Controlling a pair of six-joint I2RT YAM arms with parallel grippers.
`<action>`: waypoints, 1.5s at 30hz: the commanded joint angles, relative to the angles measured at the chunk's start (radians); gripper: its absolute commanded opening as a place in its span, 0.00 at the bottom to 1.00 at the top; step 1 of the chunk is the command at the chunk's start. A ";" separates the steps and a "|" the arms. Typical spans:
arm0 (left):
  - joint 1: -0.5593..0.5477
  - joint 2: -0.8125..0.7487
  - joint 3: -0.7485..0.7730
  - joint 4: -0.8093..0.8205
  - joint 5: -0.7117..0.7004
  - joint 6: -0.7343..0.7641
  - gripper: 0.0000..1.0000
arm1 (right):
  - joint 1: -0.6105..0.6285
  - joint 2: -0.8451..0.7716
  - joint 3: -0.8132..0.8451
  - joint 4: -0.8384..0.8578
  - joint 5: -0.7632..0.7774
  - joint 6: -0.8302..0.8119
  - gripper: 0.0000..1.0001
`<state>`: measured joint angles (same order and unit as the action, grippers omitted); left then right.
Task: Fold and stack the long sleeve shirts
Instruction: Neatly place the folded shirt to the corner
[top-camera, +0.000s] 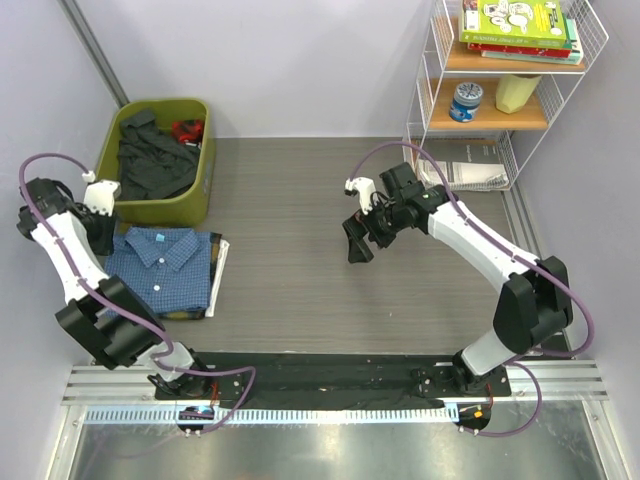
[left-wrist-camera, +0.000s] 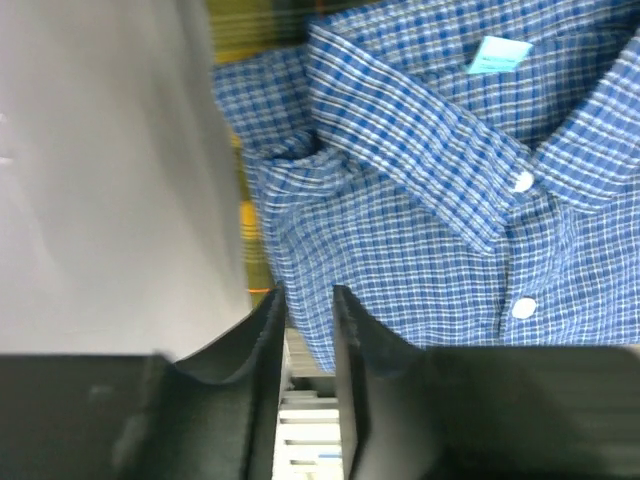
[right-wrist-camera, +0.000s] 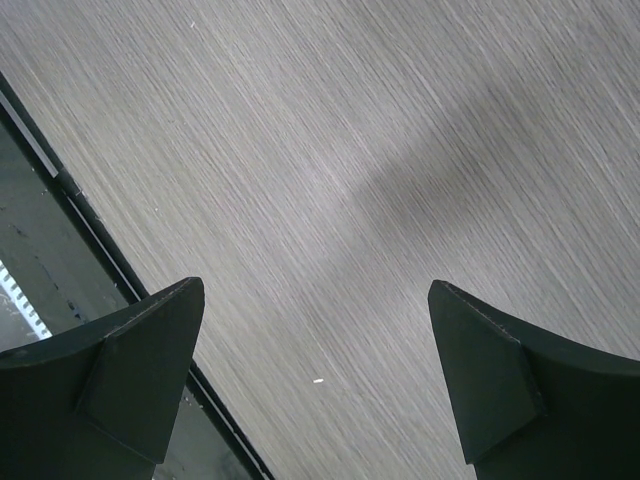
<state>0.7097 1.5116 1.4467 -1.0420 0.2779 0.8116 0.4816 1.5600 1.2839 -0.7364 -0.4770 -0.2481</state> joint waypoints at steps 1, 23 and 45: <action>-0.003 0.028 -0.011 -0.059 0.053 -0.034 0.20 | -0.017 -0.063 -0.021 -0.015 0.011 -0.008 1.00; -0.015 0.296 0.071 0.210 -0.020 -0.299 0.52 | -0.103 -0.133 -0.075 -0.029 0.011 -0.022 1.00; -0.999 -0.084 0.221 0.025 -0.250 -0.641 1.00 | -0.423 -0.374 -0.144 -0.057 0.034 0.052 1.00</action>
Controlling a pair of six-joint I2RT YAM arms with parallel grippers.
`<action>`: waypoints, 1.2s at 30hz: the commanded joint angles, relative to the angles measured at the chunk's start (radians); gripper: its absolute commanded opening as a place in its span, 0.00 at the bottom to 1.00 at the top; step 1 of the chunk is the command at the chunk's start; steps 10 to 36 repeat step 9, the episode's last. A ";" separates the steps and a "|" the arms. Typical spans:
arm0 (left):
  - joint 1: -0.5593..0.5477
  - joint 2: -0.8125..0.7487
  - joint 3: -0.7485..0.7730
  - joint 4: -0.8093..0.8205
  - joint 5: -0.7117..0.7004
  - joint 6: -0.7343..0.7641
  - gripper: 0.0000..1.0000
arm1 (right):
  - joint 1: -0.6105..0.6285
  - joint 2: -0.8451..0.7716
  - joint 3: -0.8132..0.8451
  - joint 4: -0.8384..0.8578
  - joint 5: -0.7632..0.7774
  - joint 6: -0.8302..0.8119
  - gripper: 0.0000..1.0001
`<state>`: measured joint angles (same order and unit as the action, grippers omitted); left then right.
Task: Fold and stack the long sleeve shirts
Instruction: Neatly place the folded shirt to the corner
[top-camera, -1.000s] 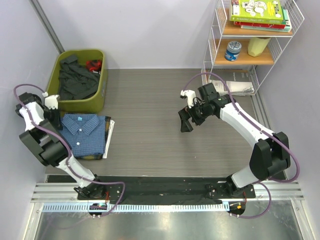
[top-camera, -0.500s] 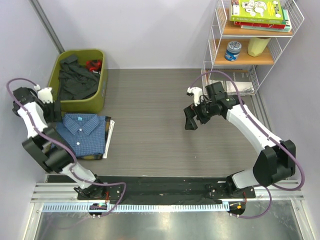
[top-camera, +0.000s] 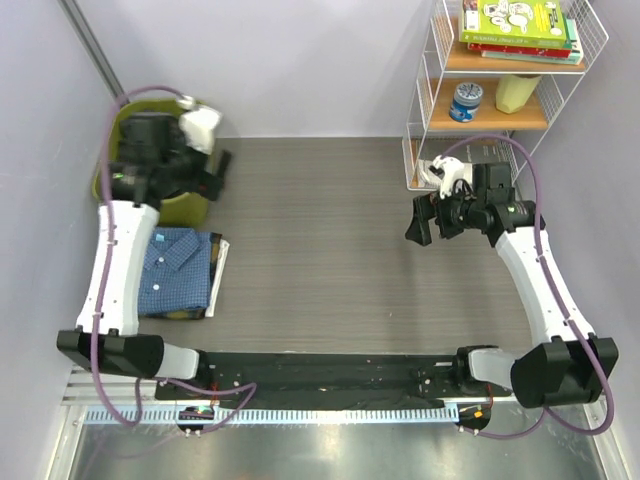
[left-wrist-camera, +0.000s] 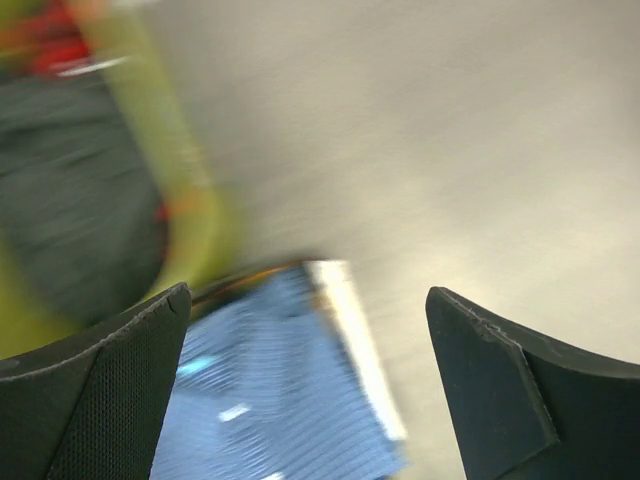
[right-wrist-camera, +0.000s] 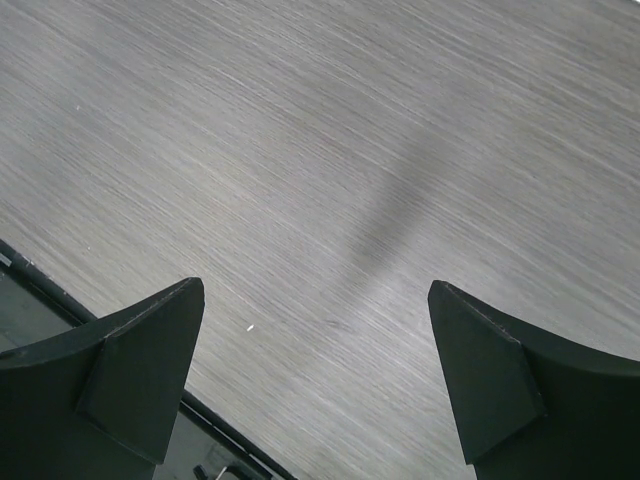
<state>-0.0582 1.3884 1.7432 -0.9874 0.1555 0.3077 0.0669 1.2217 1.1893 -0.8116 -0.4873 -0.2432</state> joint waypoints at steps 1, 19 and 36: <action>-0.320 0.052 -0.132 -0.017 -0.138 -0.160 1.00 | -0.009 -0.044 -0.086 0.028 0.068 0.051 0.99; -0.436 0.096 -0.370 0.127 -0.037 -0.231 1.00 | -0.009 -0.091 -0.243 0.086 0.119 0.071 1.00; -0.436 0.096 -0.370 0.127 -0.037 -0.231 1.00 | -0.009 -0.091 -0.243 0.086 0.119 0.071 1.00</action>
